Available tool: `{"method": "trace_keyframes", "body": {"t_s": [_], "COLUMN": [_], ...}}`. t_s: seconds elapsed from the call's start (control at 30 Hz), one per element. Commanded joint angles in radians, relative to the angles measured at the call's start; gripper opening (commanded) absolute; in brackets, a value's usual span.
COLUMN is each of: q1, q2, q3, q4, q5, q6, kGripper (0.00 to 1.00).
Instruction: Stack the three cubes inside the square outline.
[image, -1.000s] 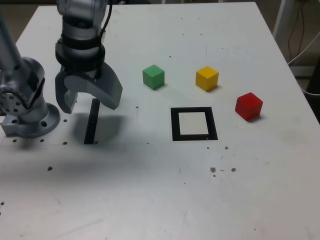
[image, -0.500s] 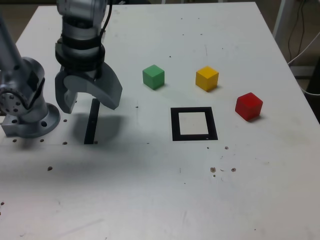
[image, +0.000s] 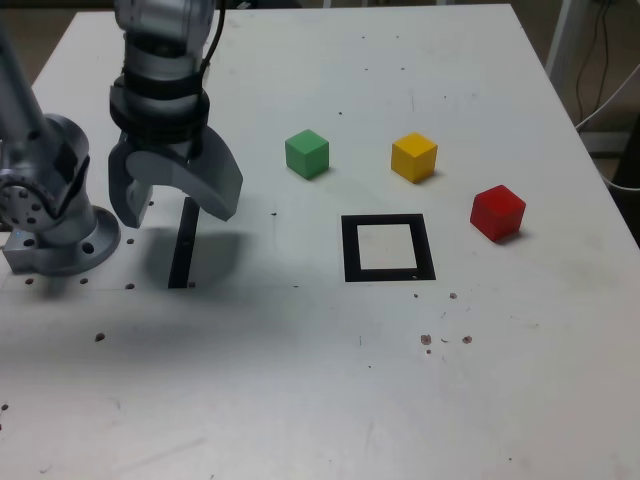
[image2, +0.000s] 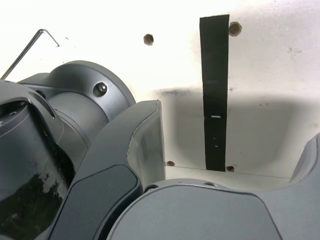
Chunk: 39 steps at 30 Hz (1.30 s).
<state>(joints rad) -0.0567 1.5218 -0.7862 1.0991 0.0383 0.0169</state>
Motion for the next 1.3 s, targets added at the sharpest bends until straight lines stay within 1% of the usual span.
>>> {"method": "trace_keyframes", "body": {"t_s": [0.0, 0.3, 0.5, 0.73, 0.93, 1.27], "q1": [0.001, 0.001, 0.001, 0.001, 0.001, 0.001], "q2": [0.013, 0.072, 0.131, 0.206, 0.271, 0.407], "q3": [-0.031, -0.158, -0.287, -0.445, -0.560, -0.795], "q4": [0.017, 0.094, 0.156, 0.224, 0.265, 0.344], "q5": [-0.002, 0.006, 0.014, 0.014, 0.014, 0.014], "q6": [-0.002, -0.002, -0.002, -0.002, -0.002, 0.004], "kGripper": [1.00, 1.00, 1.00, 1.00, 1.00, 1.00]}}
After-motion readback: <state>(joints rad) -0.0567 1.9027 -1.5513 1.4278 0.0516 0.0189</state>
